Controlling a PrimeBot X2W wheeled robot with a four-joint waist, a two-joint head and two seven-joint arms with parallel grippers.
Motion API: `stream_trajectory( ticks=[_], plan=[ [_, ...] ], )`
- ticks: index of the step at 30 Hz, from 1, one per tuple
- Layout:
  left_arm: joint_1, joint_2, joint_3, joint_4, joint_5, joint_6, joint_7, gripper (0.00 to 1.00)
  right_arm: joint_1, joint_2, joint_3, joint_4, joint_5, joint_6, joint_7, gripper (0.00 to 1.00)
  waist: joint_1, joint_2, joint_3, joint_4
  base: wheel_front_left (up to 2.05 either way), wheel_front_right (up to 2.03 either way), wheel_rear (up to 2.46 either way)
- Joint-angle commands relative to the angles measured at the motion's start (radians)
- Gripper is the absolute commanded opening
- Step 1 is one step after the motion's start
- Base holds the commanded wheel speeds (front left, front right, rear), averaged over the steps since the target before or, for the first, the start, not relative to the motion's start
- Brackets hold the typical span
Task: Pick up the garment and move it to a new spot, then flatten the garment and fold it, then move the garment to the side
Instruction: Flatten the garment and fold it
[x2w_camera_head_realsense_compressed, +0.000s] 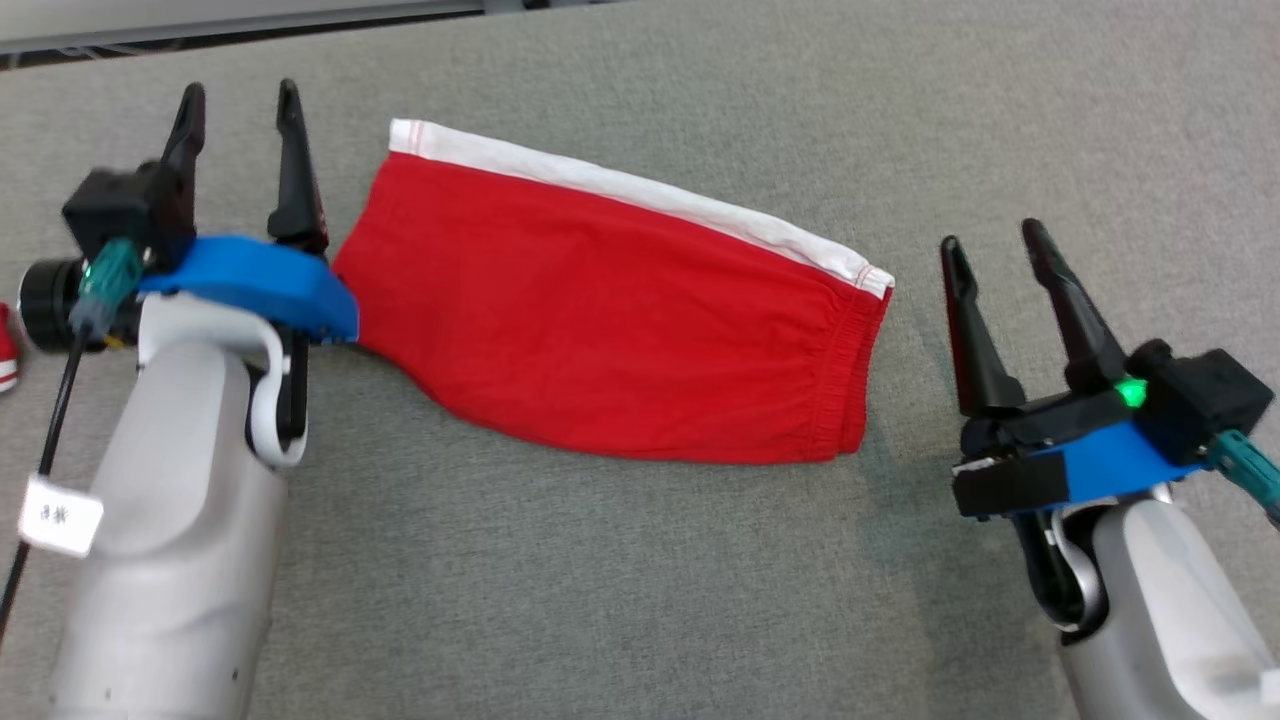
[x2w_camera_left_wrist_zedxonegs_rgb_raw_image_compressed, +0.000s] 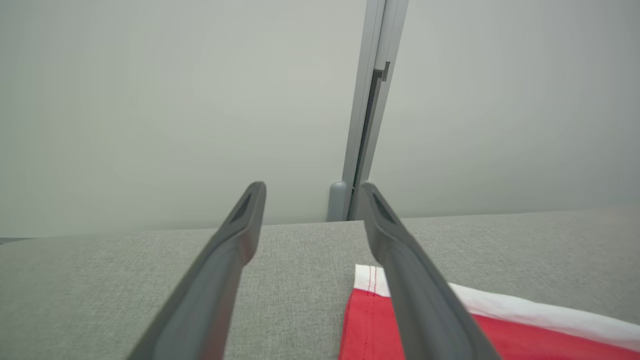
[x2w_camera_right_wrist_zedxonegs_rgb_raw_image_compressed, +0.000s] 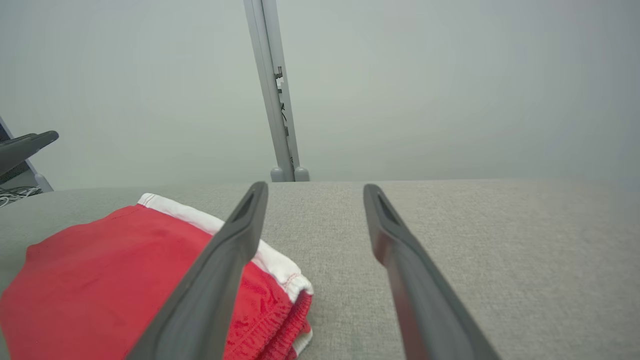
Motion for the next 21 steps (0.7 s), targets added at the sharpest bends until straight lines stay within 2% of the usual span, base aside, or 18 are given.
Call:
stream_trajectory(
  ticks=[1, 6, 9, 17, 21],
  plan=[
    [0.072, 0.004, 0.029, -0.08, 0.016, 0.026, -0.003, 1.0, 0.03, -0.004, -0.025, -0.033, -0.025, 0.0, -0.004, 1.0, 0.0001, 0.0, -0.016, 0.009, 0.0, 0.0, 0.0],
    [0.243, -0.003, 0.095, -0.304, 0.055, 0.062, -0.004, 1.0, 0.09, 0.0, -0.094, -0.08, -0.068, 0.0, 0.007, 1.0, 0.0001, 0.0, -0.066, 0.038, 0.0, 0.0, 0.0],
    [0.343, -0.005, 0.112, -0.392, 0.069, 0.067, -0.003, 1.0, 0.126, 0.005, -0.113, -0.093, -0.078, 0.0, 0.036, 1.0, 0.0001, 0.0, -0.099, 0.048, 0.0, 0.0, 0.0],
    [0.568, 0.017, 0.102, -0.474, 0.07, 0.073, 0.036, 1.0, 0.229, 0.017, -0.142, -0.13, -0.075, 0.0, 0.104, 1.0, 0.0001, 0.0, -0.182, 0.056, 0.0, 0.0, 0.0],
    [0.62, 0.024, 0.089, -0.513, 0.07, 0.073, 0.07, 1.0, 0.278, 0.026, -0.165, -0.159, -0.076, 0.0, 0.133, 1.0, 0.0001, 0.0, -0.207, 0.061, 0.0, 0.0, 0.0]
  ],
)
